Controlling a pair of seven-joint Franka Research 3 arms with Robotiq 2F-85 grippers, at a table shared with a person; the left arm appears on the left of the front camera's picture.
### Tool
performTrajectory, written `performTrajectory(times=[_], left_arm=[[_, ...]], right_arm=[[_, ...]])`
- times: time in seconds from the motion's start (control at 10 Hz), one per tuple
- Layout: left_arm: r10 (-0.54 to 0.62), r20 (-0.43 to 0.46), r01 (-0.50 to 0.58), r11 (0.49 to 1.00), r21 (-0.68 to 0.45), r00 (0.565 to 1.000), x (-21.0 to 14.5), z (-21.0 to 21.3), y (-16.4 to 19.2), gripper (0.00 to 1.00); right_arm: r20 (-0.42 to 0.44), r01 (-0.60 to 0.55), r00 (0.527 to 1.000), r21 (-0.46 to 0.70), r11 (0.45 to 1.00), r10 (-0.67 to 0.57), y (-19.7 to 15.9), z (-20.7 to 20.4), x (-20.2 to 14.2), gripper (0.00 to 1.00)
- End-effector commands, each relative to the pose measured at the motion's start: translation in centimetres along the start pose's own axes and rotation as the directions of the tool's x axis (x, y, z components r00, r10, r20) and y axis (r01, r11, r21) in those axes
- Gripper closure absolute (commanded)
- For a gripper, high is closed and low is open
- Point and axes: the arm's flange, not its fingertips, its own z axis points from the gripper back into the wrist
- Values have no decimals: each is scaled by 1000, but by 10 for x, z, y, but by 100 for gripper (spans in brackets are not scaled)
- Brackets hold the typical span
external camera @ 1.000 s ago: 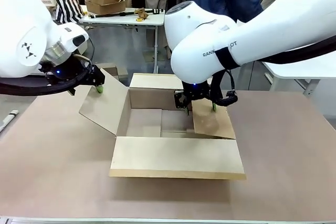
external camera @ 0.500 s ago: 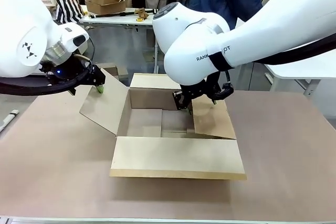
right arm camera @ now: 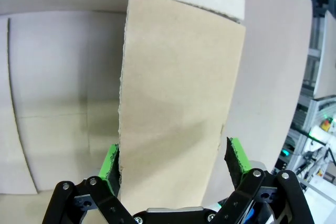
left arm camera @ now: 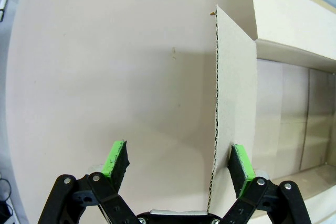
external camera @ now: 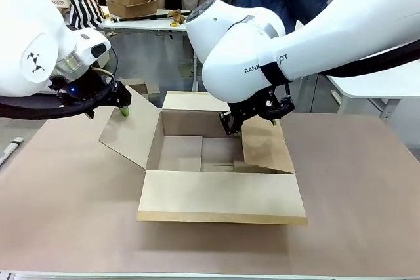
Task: Pack the gift set into the box.
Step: Place both hands on the side flaps of the Package Box and spread them outward.
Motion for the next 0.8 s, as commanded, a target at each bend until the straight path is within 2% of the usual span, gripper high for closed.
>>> performTrajectory(times=[0.0,0.4,0.7], left_arm=[[11,-3,-11,1000,14,1000,1,1,0,0],[11,-3,-11,1000,14,1000,1,1,0,0],[11,-3,-11,1000,14,1000,1,1,0,0]], right_arm=[[33,42,999,-47,998,-40,-8,10,-6,0],[28,127,992,-95,987,-125,-41,21,-24,0],[70,233,970,5,972,-233,-78,30,-54,0]])
